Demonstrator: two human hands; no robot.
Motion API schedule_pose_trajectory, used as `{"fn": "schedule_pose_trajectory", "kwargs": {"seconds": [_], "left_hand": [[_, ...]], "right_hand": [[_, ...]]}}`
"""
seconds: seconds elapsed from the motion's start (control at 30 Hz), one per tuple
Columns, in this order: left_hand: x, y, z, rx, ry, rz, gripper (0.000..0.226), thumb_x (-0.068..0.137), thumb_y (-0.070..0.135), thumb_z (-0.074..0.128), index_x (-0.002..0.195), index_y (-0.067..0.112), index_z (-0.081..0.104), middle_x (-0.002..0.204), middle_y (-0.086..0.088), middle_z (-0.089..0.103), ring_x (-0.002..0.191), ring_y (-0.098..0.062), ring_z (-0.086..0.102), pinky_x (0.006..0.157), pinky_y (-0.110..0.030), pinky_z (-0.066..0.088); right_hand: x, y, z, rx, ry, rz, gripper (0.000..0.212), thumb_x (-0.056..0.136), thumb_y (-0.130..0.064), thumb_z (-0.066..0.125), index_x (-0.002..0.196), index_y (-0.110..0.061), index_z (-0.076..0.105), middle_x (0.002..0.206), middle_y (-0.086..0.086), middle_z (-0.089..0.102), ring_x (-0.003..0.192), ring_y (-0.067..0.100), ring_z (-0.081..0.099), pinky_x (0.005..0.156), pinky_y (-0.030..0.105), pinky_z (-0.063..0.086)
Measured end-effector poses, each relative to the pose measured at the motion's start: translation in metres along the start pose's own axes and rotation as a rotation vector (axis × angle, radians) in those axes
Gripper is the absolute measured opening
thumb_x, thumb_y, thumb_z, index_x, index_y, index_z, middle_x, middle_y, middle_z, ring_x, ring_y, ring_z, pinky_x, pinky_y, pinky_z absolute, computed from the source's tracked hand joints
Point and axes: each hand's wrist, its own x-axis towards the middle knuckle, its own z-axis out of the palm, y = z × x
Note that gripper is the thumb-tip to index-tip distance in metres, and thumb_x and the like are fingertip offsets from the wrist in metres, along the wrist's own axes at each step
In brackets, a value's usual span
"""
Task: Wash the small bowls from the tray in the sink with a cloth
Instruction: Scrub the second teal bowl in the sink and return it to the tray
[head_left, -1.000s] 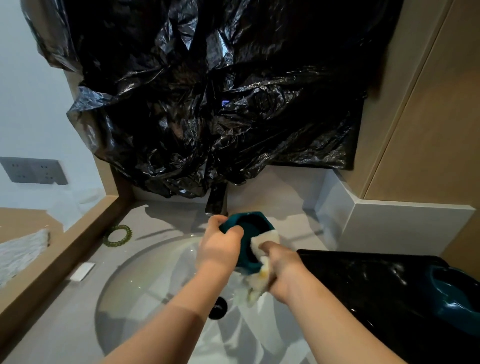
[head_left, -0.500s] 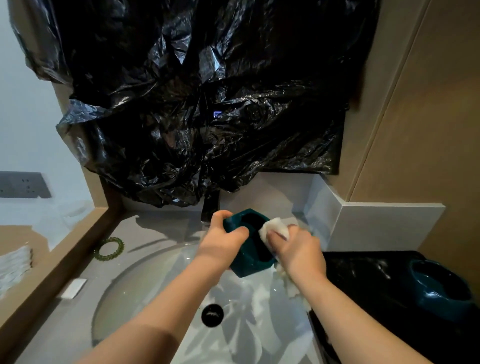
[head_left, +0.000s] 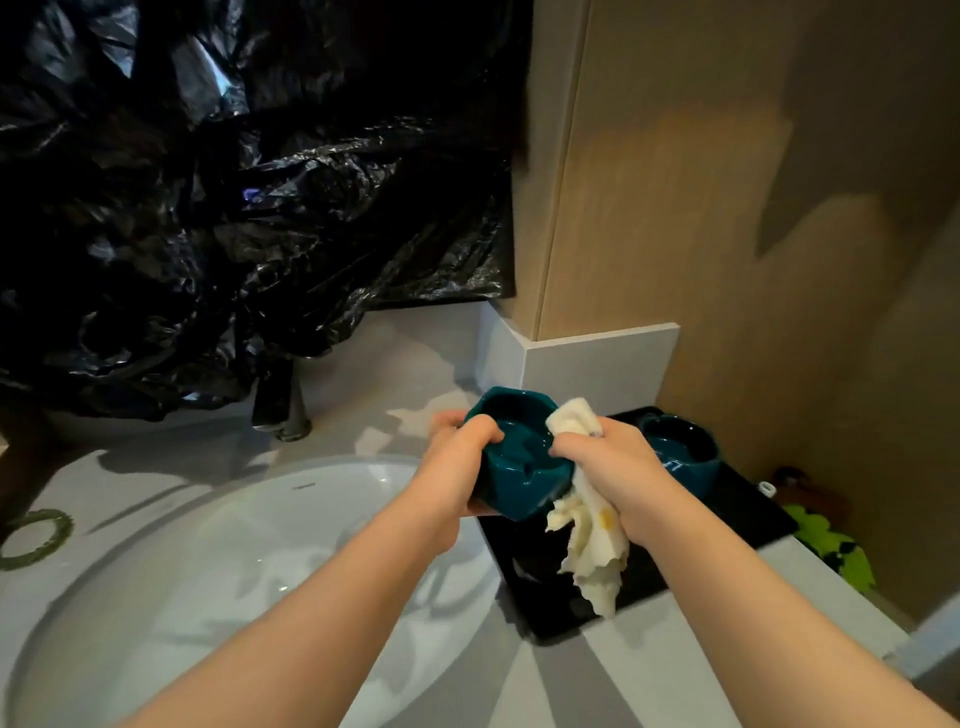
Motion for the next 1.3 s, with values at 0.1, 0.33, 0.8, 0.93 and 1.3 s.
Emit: {"fn": "schedule_pose_trajectory", "kwargs": {"seconds": [0.1,0.33,0.8,0.93,1.3], "left_hand": [[0.004,-0.009,0.033,0.087,-0.060,0.033,0.027,0.087,0.016,0.048,0.109,0.026,0.034,0.111,-0.011,0.053,0.095,-0.029,0.059,0.063,-0.039,0.056],[0.020,-0.036,0.083,0.490,-0.100,0.127,0.015,0.089,0.024,0.048,0.102,0.028,0.041,0.095,-0.003,0.061,0.089,-0.022,0.062,0.077,-0.040,0.054],[0.056,-0.076,0.118,1.547,0.011,0.268,0.030,0.089,0.032,0.046,0.112,0.013,0.048,0.115,-0.008,0.058,0.108,-0.029,0.048,0.080,-0.036,0.032],[0.060,-0.086,0.115,1.567,0.031,0.233,0.033,0.089,0.032,0.046,0.117,0.014,0.049,0.119,-0.007,0.058,0.111,-0.029,0.048,0.088,-0.037,0.035],[0.063,-0.088,0.112,1.547,0.061,0.190,0.035,0.089,0.028,0.046,0.121,0.015,0.050,0.121,-0.007,0.059,0.112,-0.027,0.051,0.089,-0.036,0.036]], "right_hand": [[-0.001,0.014,-0.030,-0.055,0.110,-0.007,0.007,0.077,-0.011,0.059,0.070,-0.013,0.058,0.069,0.002,0.050,0.066,0.019,0.046,0.062,0.031,0.034],[0.008,0.043,-0.093,-0.173,0.161,-0.041,0.014,0.076,-0.012,0.059,0.065,-0.014,0.051,0.062,0.000,0.045,0.058,0.016,0.037,0.056,0.029,0.028],[0.059,0.104,-0.123,-0.330,-0.034,0.060,0.025,0.076,-0.013,0.060,0.062,-0.016,0.040,0.065,0.000,0.045,0.058,0.015,0.041,0.053,0.028,0.030],[0.064,0.111,-0.121,-0.341,-0.074,0.063,0.024,0.077,-0.013,0.059,0.062,-0.016,0.040,0.066,0.000,0.045,0.059,0.014,0.041,0.053,0.028,0.030],[0.066,0.116,-0.115,-0.315,-0.095,0.051,0.020,0.077,-0.019,0.060,0.065,-0.017,0.044,0.070,-0.001,0.049,0.063,0.012,0.044,0.051,0.025,0.031]]}}
